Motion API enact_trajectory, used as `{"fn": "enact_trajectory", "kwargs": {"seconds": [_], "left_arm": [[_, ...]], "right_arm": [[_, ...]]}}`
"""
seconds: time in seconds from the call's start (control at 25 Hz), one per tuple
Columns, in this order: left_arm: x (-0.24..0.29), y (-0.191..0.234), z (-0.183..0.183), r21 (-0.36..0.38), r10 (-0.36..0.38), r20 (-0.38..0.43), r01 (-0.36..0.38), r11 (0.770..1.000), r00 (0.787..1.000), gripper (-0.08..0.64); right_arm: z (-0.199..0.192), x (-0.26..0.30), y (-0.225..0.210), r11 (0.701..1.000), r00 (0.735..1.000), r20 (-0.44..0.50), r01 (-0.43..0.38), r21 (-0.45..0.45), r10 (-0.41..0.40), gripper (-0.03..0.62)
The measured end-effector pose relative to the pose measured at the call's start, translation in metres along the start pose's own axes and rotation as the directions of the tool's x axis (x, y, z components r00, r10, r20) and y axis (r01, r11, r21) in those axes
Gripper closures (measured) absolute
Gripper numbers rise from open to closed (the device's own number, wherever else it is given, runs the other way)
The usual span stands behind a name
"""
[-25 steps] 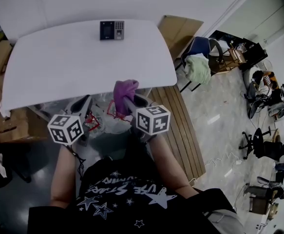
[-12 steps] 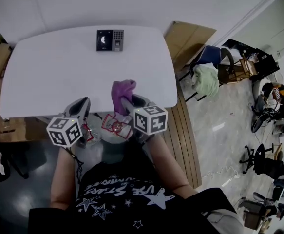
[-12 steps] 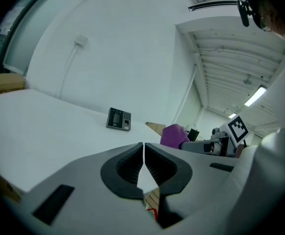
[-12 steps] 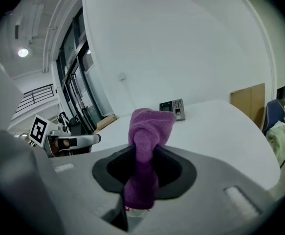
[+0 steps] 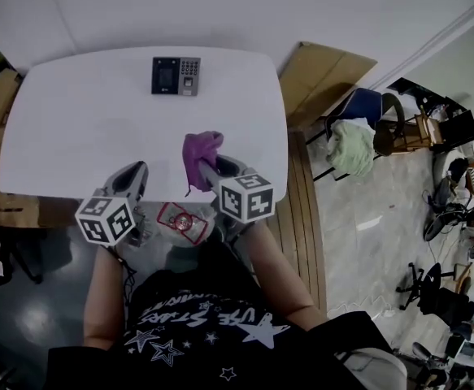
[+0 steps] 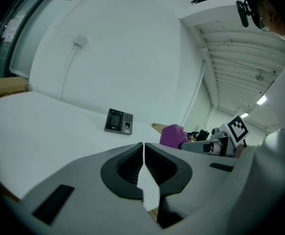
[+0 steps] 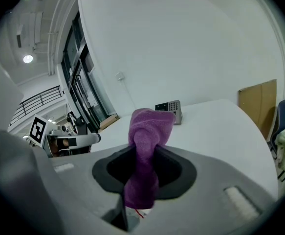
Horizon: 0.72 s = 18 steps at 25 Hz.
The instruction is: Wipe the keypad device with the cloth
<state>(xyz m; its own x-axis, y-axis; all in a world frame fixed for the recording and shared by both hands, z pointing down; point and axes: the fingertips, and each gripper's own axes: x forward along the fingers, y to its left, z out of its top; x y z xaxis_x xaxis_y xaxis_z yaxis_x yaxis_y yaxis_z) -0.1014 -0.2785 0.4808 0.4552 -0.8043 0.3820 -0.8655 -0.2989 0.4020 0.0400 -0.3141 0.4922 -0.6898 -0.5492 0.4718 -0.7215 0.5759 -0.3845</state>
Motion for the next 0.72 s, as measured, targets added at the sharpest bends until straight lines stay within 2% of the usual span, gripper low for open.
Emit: {"fn": "enact_trajectory", "kwargs": {"seconds": [0.36, 0.72], "left_arm": [[0.036, -0.013, 0.022, -0.001, 0.074, 0.037, -0.074, 0.997, 0.997, 0.541], [0.042, -0.014, 0.024, -0.042, 0.134, 0.056, -0.132, 0.990, 0.989, 0.541]], "right_arm": [[0.017, 0.002, -0.048, 0.999, 0.998, -0.027, -0.054, -0.009, 0.054, 0.494], [0.028, 0.014, -0.065, 0.995, 0.994, -0.063, -0.096, -0.040, 0.093, 0.494]]}}
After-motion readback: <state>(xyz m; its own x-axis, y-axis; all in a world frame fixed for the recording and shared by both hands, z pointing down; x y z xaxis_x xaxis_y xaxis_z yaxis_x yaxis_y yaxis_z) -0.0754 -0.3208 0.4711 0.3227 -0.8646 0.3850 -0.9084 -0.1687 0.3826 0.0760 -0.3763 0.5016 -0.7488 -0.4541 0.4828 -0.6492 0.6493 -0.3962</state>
